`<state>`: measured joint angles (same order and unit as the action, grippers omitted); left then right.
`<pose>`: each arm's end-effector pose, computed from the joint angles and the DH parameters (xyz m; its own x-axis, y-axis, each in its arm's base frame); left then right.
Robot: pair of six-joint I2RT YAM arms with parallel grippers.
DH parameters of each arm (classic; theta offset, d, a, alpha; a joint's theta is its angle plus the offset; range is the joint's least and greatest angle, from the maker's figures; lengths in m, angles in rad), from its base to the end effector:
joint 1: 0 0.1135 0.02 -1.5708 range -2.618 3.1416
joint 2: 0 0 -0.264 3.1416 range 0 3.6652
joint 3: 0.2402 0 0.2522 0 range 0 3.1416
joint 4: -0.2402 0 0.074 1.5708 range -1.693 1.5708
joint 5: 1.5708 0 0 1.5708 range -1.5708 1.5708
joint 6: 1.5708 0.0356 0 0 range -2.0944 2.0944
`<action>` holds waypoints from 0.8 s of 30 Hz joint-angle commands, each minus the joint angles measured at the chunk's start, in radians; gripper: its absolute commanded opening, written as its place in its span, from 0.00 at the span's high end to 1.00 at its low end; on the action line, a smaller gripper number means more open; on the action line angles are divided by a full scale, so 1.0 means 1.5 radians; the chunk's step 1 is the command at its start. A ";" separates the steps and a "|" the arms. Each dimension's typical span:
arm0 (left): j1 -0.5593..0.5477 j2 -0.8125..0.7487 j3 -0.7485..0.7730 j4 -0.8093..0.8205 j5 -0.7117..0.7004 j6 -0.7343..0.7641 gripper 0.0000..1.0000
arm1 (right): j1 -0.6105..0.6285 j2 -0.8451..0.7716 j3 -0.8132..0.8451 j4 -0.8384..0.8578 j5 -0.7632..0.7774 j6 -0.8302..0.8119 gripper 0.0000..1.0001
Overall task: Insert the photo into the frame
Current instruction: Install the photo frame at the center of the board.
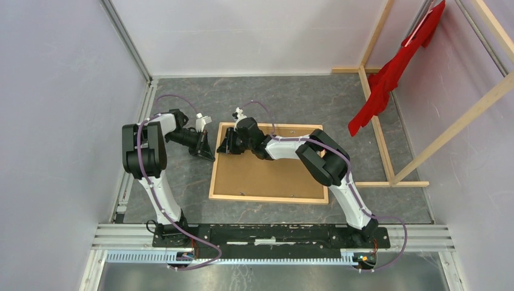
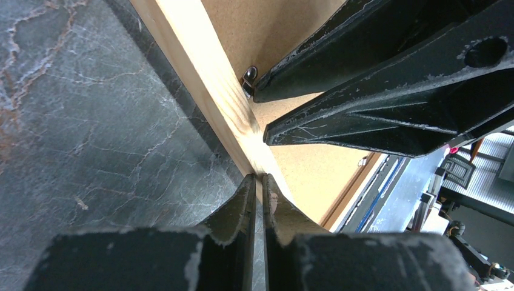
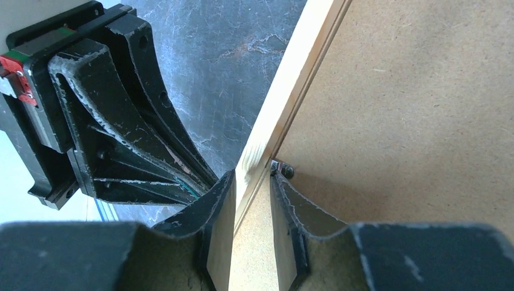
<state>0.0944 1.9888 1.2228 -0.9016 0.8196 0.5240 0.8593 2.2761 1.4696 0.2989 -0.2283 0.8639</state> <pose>0.3368 0.0057 0.1304 -0.9253 0.2554 -0.2803 0.3792 0.6295 -0.6782 0.3197 0.3832 0.1264 -0.8653 0.1306 -0.4839 -0.3217 0.5957 0.7360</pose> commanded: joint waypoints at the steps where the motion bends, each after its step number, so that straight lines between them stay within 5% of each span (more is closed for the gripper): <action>1: -0.012 0.011 -0.023 0.074 -0.066 0.014 0.88 | 0.001 0.020 0.016 0.000 0.004 0.002 0.67; 11: -0.011 0.002 -0.022 0.068 -0.069 0.019 0.88 | -0.003 0.011 0.016 0.012 -0.014 0.001 0.65; 16: -0.005 -0.002 0.013 0.019 -0.070 0.044 0.84 | -0.036 -0.095 -0.044 0.019 -0.026 -0.027 0.53; 24: 0.004 -0.043 0.037 -0.018 -0.116 0.075 0.72 | -0.187 -0.384 -0.311 -0.018 0.026 -0.101 0.20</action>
<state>0.0906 1.9789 1.2591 -0.9257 0.7300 0.5667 0.6895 1.9034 1.1381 0.2966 -0.2623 0.8021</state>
